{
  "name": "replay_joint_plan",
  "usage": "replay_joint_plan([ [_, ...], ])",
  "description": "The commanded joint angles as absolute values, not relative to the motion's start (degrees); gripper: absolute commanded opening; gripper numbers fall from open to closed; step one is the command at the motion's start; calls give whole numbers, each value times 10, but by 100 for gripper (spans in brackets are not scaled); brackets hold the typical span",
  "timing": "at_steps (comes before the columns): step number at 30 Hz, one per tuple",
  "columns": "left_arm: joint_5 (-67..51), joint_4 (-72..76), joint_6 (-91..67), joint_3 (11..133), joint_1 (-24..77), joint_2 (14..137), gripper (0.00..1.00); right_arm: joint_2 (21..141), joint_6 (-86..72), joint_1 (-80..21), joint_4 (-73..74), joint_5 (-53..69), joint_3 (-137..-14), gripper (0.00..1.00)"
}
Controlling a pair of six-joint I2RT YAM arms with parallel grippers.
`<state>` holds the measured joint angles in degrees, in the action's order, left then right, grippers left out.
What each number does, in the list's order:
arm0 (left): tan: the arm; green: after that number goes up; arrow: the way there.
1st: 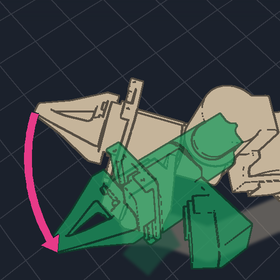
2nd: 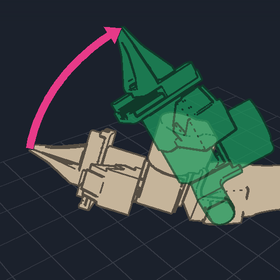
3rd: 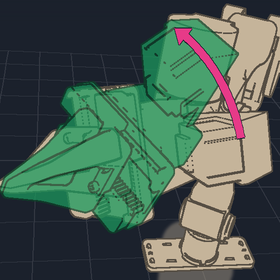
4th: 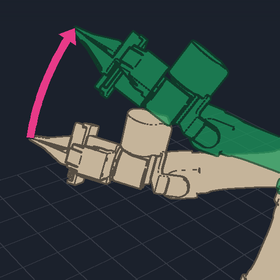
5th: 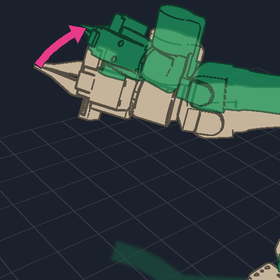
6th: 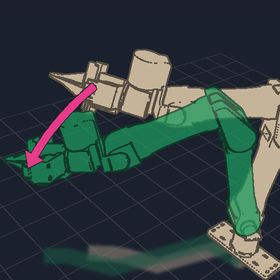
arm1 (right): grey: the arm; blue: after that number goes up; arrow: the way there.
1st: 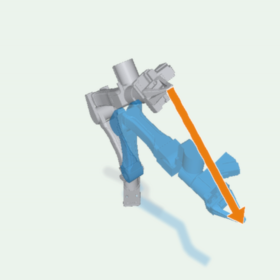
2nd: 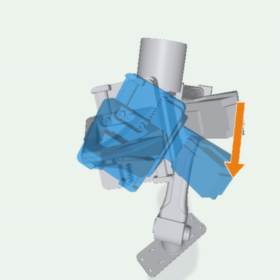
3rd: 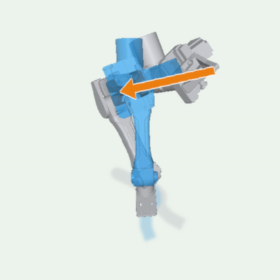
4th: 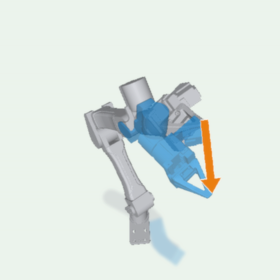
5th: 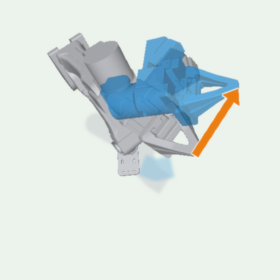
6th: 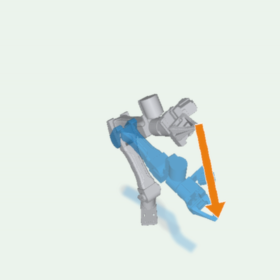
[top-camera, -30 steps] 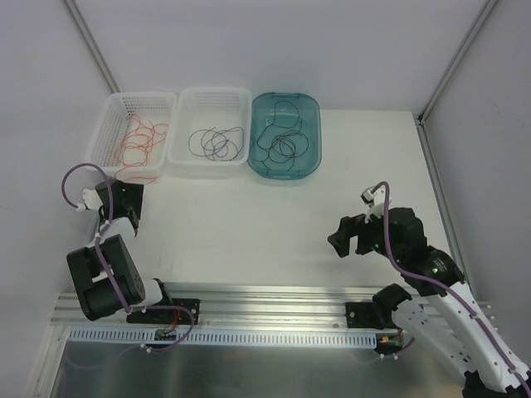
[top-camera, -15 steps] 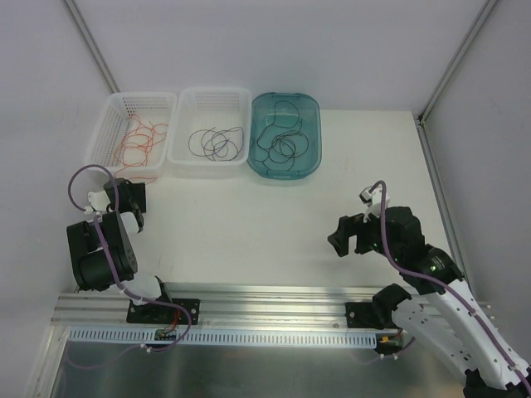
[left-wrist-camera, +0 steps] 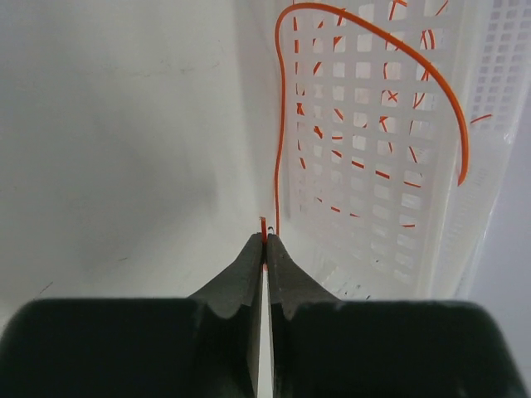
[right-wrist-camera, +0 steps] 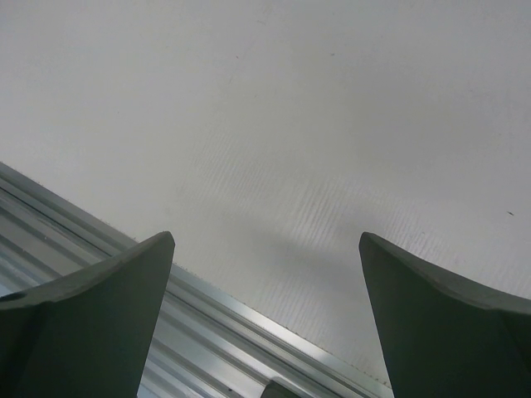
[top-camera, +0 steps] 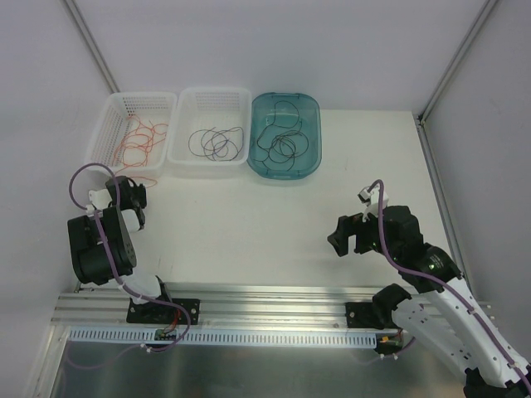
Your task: Untangle the cables
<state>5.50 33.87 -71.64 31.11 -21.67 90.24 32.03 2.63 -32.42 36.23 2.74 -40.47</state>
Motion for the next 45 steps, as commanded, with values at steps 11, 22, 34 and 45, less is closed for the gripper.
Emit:
replay_joint_plan([
  [11, 109, 70, -580, 343, -207, 623, 0, 305, 33, -328, 349, 24, -405, 100],
  [22, 62, -10, -454, 582, -207, 631, 0, 311, 33, -328, 355, 23, -408, 100],
  [34, 27, 16, -474, 904, -207, 859, 0, 352, 42, -327, 370, 4, -426, 100],
  [45, 1, 27, -455, 967, -209, 1092, 3, 371, 47, -327, 377, -14, -430, 100],
])
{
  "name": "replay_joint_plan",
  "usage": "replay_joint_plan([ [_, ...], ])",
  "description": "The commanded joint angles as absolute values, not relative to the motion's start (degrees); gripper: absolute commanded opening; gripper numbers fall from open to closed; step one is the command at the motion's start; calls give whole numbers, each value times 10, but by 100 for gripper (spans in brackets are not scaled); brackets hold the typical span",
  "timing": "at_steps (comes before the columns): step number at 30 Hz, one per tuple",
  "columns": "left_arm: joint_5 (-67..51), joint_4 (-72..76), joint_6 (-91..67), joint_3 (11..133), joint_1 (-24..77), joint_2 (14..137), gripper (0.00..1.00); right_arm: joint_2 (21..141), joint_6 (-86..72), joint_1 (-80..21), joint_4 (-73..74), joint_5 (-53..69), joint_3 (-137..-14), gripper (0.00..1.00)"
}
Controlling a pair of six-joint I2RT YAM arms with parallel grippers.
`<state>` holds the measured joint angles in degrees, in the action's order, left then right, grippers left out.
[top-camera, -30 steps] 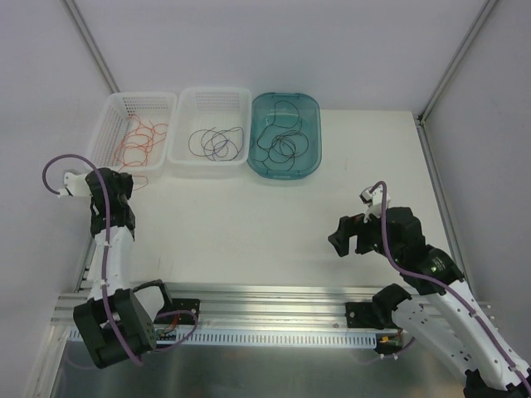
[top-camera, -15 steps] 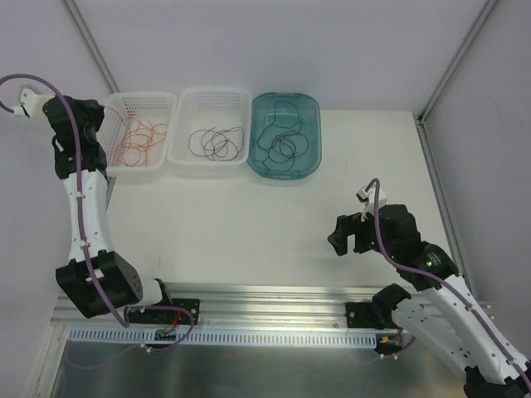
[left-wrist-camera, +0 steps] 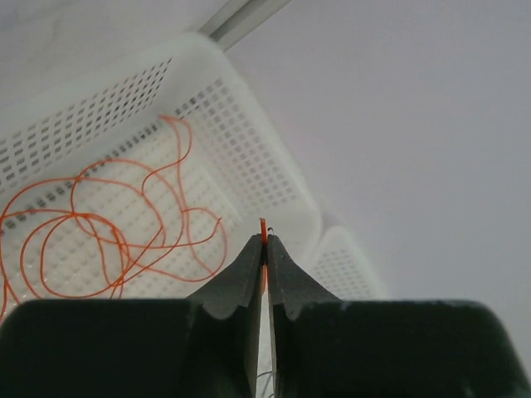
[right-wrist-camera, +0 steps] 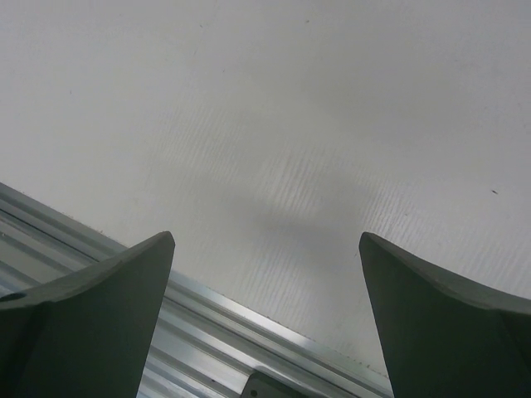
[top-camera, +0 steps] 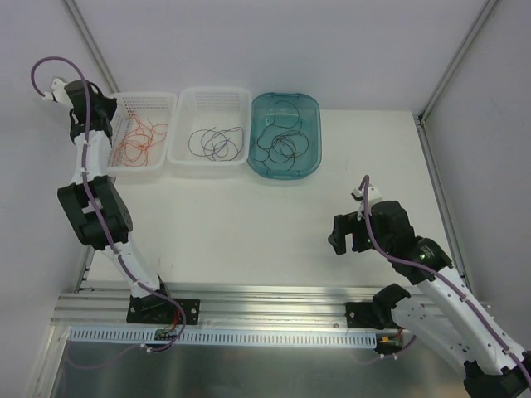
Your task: Untangle the cables
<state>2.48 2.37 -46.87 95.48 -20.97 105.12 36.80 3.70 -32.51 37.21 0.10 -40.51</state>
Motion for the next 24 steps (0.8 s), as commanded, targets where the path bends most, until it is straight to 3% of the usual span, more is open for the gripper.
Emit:
replay_joint_plan([
  [1, 1, 27, -455, 961, -212, 1103, 4, 373, 47, -328, 378, -12, -431, 100],
  [2, -20, 27, -456, 959, -214, 1122, 5, 374, 47, -327, 379, -12, -432, 100],
  [5, -46, 27, -459, 955, -223, 1150, 22, 381, 48, -327, 384, -16, -433, 100],
  [7, -46, 27, -456, 945, -225, 1144, 44, 384, 48, -328, 388, -15, -434, 100],
  [13, -47, 29, -374, 923, -224, 1078, 91, 372, 42, -328, 391, -14, -443, 100],
  [16, -41, 29, -357, 876, -224, 1024, 99, 362, 33, -327, 399, -13, -453, 100],
  [24, -70, 11, -265, 648, -207, 793, 99, 331, 46, -327, 475, -132, -519, 99],
])
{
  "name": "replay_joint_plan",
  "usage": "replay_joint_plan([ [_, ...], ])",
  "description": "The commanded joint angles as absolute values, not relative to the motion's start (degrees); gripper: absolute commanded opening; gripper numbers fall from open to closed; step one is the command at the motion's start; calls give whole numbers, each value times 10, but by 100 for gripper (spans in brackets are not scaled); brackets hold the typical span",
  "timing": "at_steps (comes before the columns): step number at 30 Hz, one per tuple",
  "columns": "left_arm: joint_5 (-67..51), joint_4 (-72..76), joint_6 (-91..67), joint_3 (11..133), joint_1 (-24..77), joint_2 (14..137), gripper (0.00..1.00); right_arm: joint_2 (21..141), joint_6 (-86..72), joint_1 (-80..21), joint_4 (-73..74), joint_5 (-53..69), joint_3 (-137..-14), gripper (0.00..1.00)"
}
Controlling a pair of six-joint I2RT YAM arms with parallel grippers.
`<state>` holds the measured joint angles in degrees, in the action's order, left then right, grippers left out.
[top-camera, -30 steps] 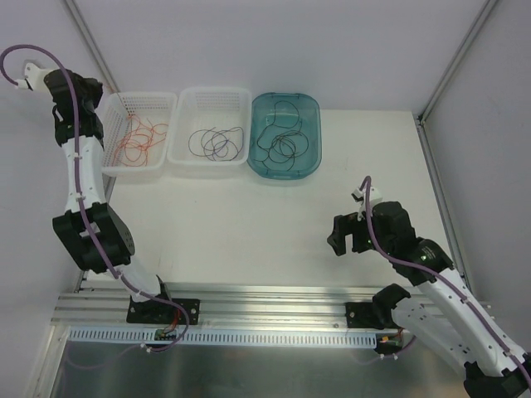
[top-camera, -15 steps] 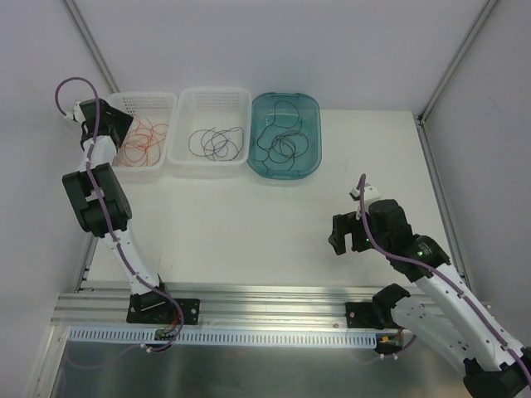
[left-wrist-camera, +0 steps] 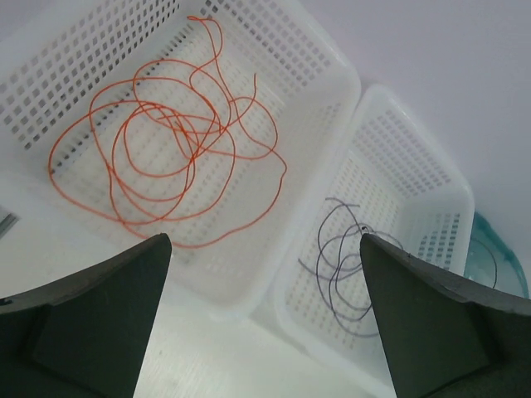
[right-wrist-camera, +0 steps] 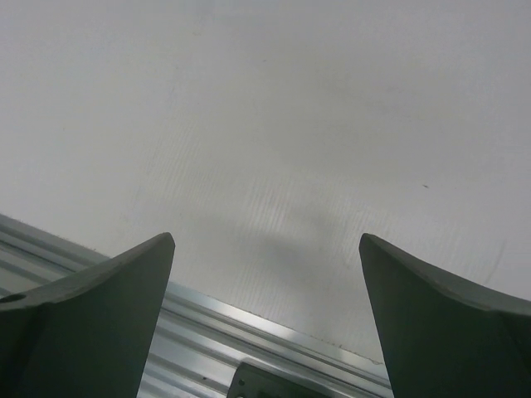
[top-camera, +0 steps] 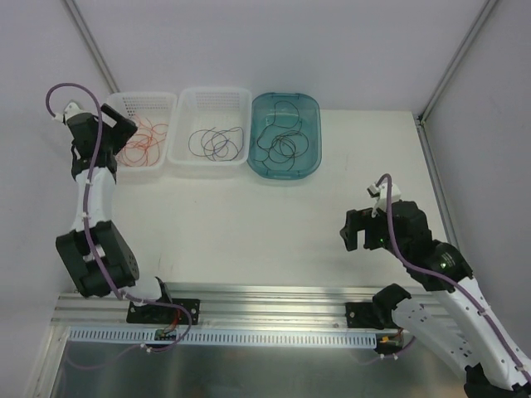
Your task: Untangle the cables
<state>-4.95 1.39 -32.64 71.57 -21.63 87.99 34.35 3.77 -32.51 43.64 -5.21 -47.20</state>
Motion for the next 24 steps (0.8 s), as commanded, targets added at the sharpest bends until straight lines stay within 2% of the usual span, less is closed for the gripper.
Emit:
replay_joint_plan([
  [1, -80, 3, -263, 629, -207, 730, 99, 325, 46, -326, 487, -143, -526, 100],
  [6, -142, -181, -192, 552, -207, 532, 99, 289, 41, -327, 493, -180, -541, 100],
  [10, -147, -301, -142, 555, -194, 364, 99, 258, 39, -326, 502, -232, -542, 100],
  [12, -147, -329, -132, 558, -177, 319, 99, 234, 32, -327, 502, -271, -540, 100],
  [17, -68, -415, -89, 580, -82, 220, 99, 164, 33, -326, 493, -348, -530, 100],
  [24, 63, -496, -68, 596, -3, 114, 99, 54, 56, -327, 468, -426, -476, 99],
])
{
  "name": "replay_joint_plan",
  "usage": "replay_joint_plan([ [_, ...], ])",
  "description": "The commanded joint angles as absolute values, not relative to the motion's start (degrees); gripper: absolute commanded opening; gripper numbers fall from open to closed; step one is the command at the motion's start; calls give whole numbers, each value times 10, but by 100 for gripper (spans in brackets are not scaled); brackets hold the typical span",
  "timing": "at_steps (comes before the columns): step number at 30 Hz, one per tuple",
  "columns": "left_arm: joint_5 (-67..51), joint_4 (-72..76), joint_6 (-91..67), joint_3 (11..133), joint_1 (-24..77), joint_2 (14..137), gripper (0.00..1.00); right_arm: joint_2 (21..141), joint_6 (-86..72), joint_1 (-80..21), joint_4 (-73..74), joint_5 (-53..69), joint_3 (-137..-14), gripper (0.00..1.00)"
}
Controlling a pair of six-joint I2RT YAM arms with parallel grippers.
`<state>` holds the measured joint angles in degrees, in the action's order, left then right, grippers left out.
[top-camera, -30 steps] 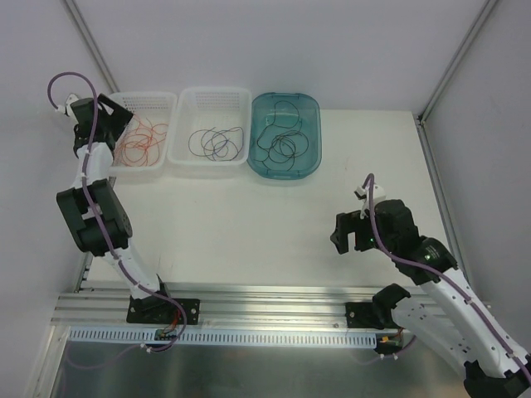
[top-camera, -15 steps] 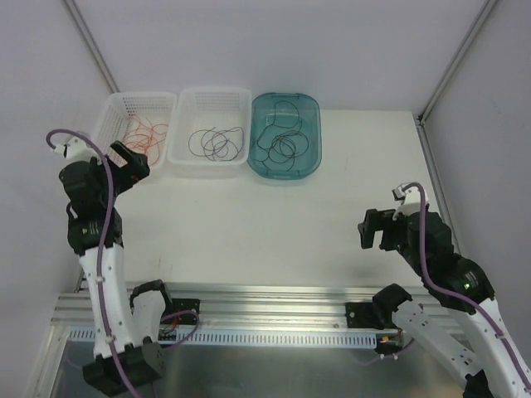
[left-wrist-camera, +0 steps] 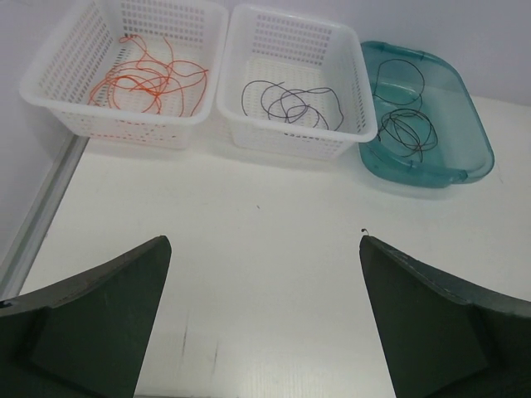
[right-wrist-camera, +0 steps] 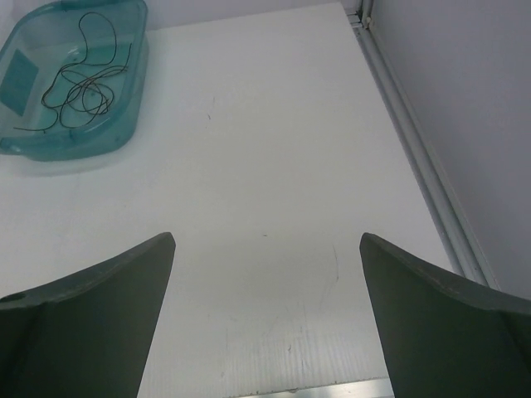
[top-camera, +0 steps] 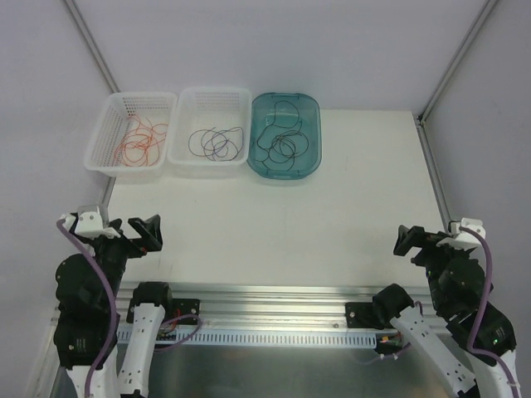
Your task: Untangle the cables
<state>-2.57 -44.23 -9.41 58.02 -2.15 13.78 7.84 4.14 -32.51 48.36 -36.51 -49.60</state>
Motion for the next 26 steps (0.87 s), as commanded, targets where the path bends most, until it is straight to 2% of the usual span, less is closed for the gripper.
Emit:
replay_joint_plan([
  [1, 80, -500, -69, 592, 14, 97, 99, 29, 59, -328, 460, -427, -469, 100],
  [8, 139, -504, -94, 554, 40, 47, 99, -37, 72, -328, 436, -425, -431, 100],
  [26, 149, -504, -96, 553, 57, 45, 99, -44, 68, -327, 429, -415, -422, 100],
])
